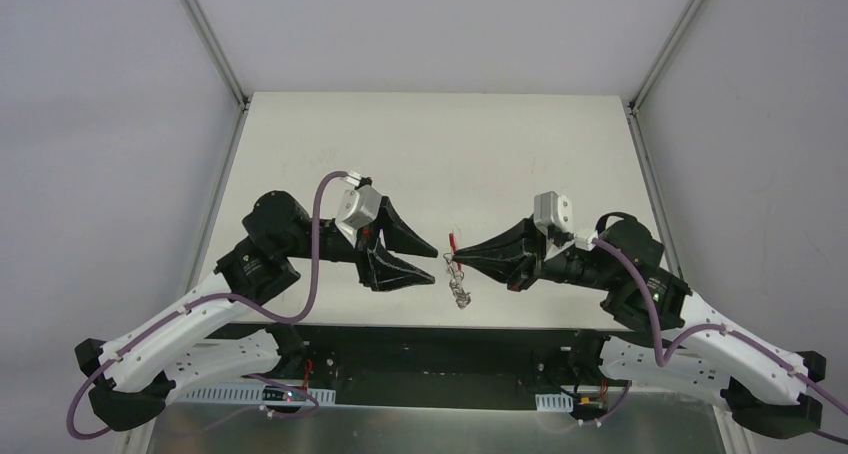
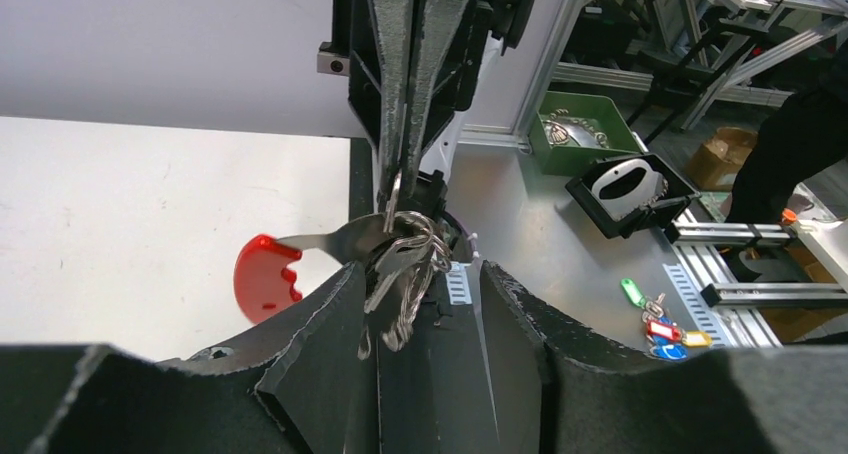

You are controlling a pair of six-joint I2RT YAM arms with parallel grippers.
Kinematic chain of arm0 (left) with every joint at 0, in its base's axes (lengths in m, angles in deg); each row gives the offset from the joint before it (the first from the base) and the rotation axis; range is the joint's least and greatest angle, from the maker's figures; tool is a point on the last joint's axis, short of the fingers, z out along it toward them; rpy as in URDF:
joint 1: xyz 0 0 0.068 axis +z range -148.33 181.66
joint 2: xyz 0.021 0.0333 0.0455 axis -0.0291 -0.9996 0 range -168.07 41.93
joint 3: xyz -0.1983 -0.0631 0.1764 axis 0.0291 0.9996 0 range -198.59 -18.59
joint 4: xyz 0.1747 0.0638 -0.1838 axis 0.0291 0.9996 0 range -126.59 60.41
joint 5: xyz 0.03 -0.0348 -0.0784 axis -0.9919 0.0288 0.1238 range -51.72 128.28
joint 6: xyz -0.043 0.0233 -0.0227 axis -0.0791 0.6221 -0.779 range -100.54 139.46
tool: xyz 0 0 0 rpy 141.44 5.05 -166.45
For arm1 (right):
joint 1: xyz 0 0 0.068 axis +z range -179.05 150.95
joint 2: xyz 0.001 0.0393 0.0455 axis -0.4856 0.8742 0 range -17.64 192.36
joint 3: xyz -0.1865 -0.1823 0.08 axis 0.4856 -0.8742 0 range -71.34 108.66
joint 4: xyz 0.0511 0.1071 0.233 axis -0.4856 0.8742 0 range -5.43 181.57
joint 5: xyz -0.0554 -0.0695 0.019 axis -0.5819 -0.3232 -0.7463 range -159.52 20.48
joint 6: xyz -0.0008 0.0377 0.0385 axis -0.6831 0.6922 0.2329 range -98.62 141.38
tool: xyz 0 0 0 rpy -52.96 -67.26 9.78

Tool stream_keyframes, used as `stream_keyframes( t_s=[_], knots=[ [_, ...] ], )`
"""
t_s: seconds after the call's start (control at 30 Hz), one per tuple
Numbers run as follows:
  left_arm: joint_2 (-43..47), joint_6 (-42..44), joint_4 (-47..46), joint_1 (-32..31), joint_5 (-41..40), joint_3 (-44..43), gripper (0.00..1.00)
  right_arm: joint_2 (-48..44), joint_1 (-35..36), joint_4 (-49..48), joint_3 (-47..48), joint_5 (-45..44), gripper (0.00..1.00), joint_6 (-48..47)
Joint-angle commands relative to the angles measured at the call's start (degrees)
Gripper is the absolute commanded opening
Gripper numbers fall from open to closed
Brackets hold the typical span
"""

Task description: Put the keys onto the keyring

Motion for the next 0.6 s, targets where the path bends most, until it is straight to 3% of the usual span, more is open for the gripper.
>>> stream_keyframes(
  t_s=[0.0, 0.57],
  knots=[
    [-0.63, 0.74, -3.19, -0.60, -1.11, -0.75, 0.45, -1.28, 0.43, -4.64, 0.91, 1.41, 0.00, 0.92],
    [-3.09, -1.84, -9.81, -0.52, -0.85, 0.04, 0.41, -1.85, 0.58, -4.82, -0.60, 0.06, 0.00, 0.82]
  ],
)
